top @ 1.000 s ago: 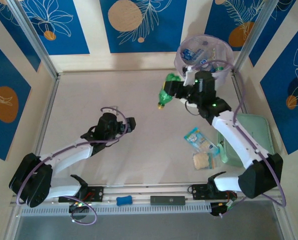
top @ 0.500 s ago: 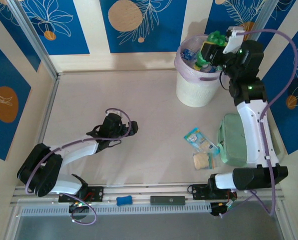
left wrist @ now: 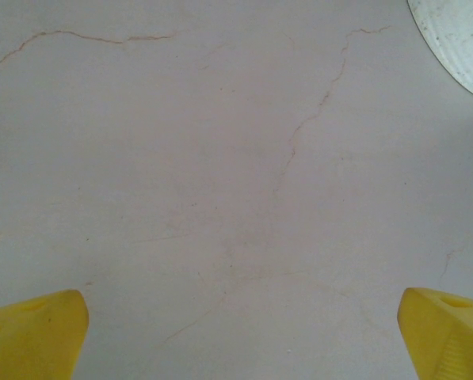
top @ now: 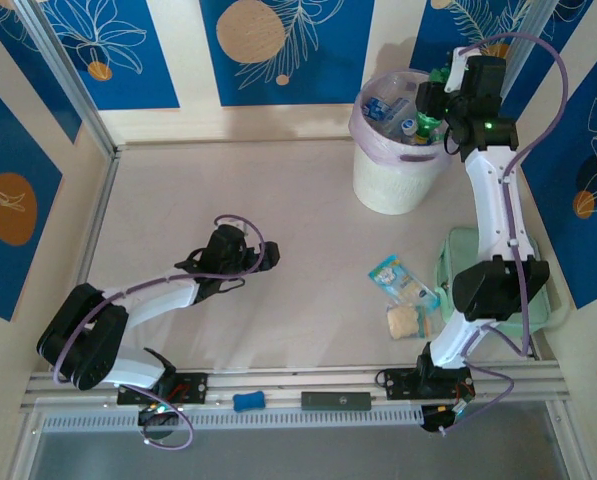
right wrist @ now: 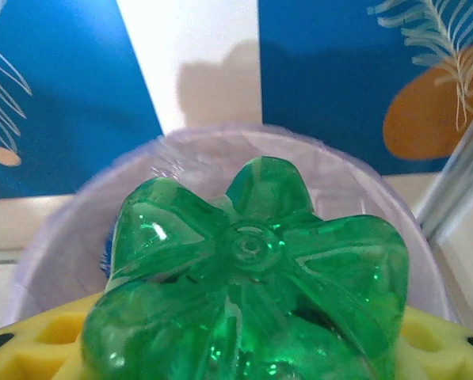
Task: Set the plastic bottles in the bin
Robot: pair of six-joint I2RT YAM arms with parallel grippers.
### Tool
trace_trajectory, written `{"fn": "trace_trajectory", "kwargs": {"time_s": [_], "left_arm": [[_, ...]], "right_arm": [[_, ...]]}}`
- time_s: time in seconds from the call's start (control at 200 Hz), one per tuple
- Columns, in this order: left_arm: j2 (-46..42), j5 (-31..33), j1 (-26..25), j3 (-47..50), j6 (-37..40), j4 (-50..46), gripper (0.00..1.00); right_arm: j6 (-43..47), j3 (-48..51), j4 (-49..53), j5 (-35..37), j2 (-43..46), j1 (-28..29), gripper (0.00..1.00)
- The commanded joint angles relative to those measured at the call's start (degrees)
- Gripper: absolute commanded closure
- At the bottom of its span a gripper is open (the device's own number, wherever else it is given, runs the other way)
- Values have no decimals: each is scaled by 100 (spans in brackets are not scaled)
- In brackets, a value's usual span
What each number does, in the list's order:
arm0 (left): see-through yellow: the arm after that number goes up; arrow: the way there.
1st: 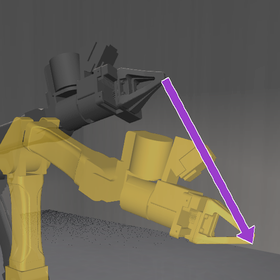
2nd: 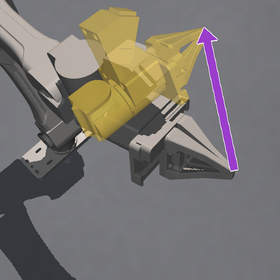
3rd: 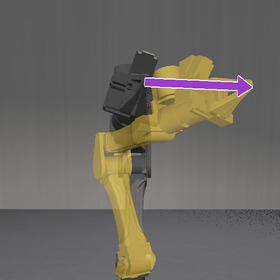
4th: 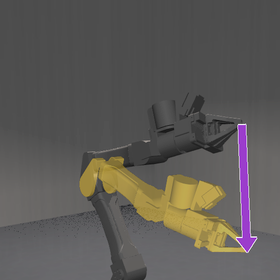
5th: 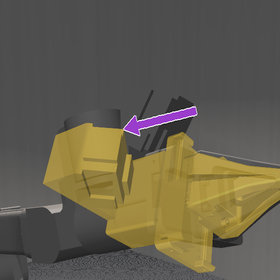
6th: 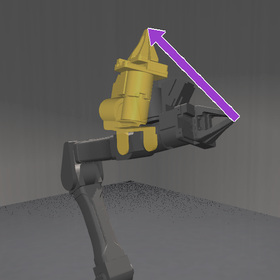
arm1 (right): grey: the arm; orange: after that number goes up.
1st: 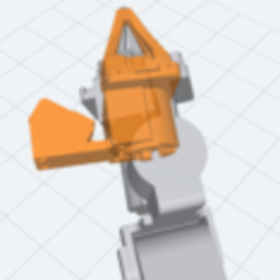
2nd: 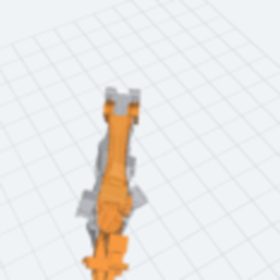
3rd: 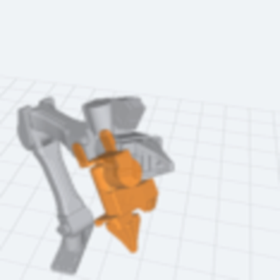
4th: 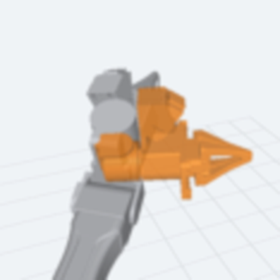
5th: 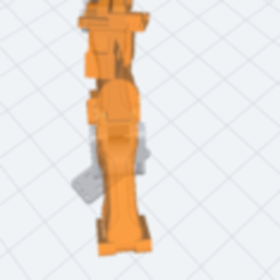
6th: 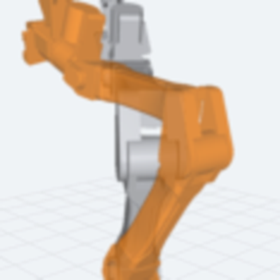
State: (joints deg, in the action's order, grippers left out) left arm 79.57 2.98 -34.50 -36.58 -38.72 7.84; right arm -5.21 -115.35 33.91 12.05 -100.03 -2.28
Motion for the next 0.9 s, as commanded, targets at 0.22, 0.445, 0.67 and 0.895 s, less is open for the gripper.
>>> {"fn": "trace_trajectory", "kwargs": {"time_s": [0.22, 0.445, 0.67, 0.895], "left_arm": [[-142, -95, 56, -75, -57, -50, 0], [-148, -83, 52, -95, -51, -80, 0], [-336, 104, 58, -83, 37, -269, 0], [-706, 440, 160, -10, 185, -423, 0]], "right_arm": [[-373, -691, 877, -509, -648, -294, 50], [-620, -1514, 1582, -723, -1260, -414, 47], [-803, -2438, 1926, -665, -1590, -438, 19], [-701, -1920, 1550, -399, -842, -307, 9]]}}
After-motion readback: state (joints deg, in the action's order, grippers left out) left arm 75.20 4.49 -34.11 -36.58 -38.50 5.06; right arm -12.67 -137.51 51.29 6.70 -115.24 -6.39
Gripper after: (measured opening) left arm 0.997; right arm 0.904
